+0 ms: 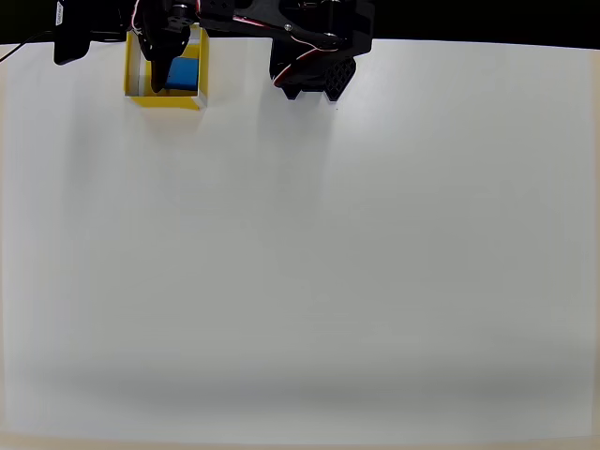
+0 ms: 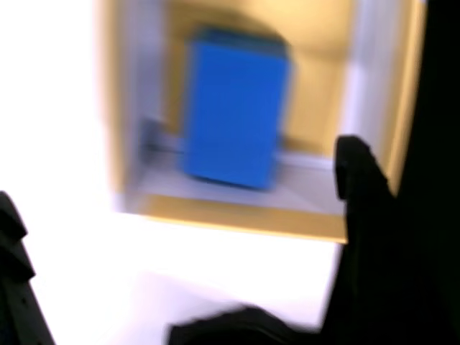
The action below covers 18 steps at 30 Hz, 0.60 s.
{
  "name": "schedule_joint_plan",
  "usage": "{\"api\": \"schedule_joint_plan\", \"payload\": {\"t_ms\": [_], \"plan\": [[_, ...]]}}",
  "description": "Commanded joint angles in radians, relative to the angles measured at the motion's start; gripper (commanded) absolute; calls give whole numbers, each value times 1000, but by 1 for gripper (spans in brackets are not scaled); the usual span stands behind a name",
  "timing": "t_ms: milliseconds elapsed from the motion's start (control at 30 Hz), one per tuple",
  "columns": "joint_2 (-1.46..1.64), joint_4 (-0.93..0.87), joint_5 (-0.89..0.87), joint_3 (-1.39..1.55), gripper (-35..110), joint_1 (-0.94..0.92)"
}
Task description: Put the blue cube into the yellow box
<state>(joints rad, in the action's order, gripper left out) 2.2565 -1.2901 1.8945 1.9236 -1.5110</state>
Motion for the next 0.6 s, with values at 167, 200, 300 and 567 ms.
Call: {"api": "schedule_joint_plan", "payload": {"t_ms": [167, 200, 300, 567], "plan": [[218, 101, -137, -20, 37, 474], [227, 103, -143, -14, 35, 531], [268, 130, -161, 28, 28, 707], [472, 311, -206, 302, 6, 1134]]}}
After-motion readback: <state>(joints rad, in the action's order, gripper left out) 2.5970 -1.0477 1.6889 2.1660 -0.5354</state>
